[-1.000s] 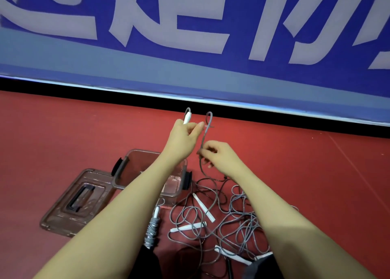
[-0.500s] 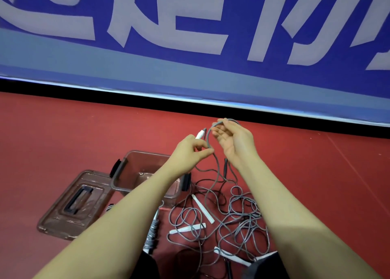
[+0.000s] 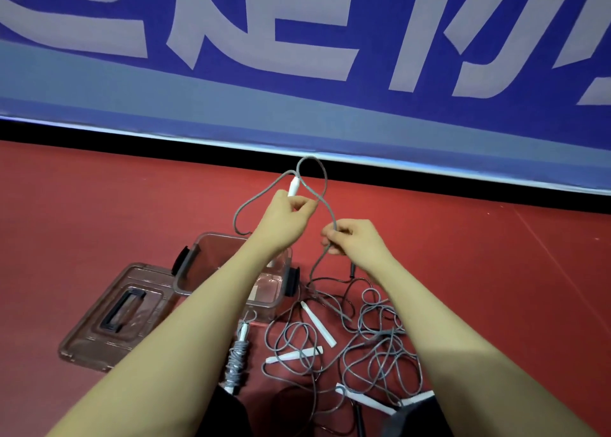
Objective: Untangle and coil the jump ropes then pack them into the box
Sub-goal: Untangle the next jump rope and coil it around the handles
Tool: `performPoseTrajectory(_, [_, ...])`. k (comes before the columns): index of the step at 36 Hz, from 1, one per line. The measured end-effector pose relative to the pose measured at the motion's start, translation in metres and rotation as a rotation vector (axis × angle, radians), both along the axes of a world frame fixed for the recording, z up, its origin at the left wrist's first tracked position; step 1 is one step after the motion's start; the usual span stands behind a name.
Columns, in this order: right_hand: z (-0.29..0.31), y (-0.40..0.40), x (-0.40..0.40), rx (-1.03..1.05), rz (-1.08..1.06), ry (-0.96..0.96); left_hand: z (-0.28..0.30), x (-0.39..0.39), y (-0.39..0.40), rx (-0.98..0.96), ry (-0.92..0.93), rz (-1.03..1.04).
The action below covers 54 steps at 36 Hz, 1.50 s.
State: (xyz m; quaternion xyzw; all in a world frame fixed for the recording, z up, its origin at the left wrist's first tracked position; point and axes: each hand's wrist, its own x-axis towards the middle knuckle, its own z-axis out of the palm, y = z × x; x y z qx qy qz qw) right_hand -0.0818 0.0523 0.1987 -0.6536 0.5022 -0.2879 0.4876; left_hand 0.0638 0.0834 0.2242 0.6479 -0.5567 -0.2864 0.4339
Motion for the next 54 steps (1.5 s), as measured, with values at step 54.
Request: performPoseTrajectory(54, [0.053, 0.003, 0.002, 0.139, -0.206, -0.845, -0.026, -0.016, 0.007, -0.056, -0.111, -0.100])
